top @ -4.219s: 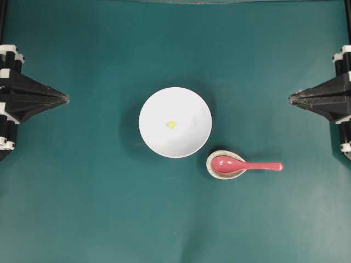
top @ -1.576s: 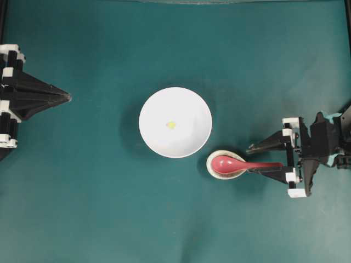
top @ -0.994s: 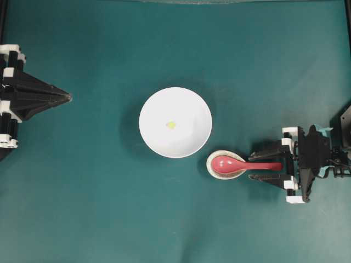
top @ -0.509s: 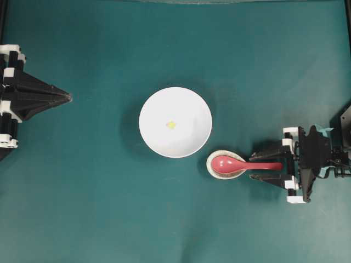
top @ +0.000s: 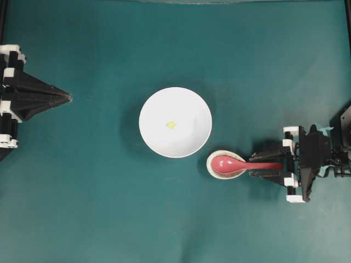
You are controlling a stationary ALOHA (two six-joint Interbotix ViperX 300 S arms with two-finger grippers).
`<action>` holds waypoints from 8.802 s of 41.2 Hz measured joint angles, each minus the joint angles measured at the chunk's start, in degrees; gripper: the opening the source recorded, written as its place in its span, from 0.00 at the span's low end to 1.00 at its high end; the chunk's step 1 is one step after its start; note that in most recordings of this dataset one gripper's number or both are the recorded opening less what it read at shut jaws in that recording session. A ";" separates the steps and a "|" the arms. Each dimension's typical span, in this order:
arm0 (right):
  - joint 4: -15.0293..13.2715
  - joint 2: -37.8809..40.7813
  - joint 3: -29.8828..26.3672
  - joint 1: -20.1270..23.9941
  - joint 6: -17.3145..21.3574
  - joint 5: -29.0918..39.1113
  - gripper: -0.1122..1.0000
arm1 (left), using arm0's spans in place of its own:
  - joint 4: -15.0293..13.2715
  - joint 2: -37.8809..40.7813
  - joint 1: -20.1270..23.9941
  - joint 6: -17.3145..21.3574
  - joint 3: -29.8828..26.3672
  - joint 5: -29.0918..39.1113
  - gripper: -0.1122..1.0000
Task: Scoop the yellow hexagonal prism block from the bowl with a spoon using the right arm.
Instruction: 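Close the right gripper on the pink spoon handle, then lift the pink spoon and carry it over the white bowl, then lower the spoon into the bowl and push it toward the yellow block, then slide the spoon bowl under the yellow block with the right gripper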
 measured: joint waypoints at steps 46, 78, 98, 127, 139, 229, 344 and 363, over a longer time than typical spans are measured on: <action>0.00 -5.71 0.09 -1.41 -1.23 2.90 0.32 | 0.09 0.00 0.09 0.00 0.00 1.05 0.10; 0.00 -33.57 -10.99 -22.50 -26.72 43.77 0.32 | 0.09 0.00 0.00 0.00 0.00 1.05 0.10; -0.88 -31.64 -26.28 -40.25 -27.51 77.34 0.32 | 0.00 0.00 0.09 0.00 0.00 1.05 0.10; -9.14 -13.97 -44.30 -43.15 -25.66 97.56 0.32 | 0.09 0.00 0.09 0.00 0.00 1.05 0.10; -10.46 -12.04 -44.47 -43.15 -23.47 98.26 0.32 | 0.09 0.00 0.00 -0.09 0.00 1.05 0.10; -12.74 -5.19 -49.75 -42.89 -24.35 90.35 0.32 | 0.00 0.00 0.09 -0.09 -0.09 1.05 0.10; -15.12 -7.12 -50.27 -43.42 -24.35 89.03 0.32 | 0.00 0.00 0.00 -0.18 -0.09 1.05 0.10; -15.12 -7.12 -50.19 -43.42 -24.35 88.15 0.32 | 0.00 0.00 0.09 -0.18 0.00 1.05 0.10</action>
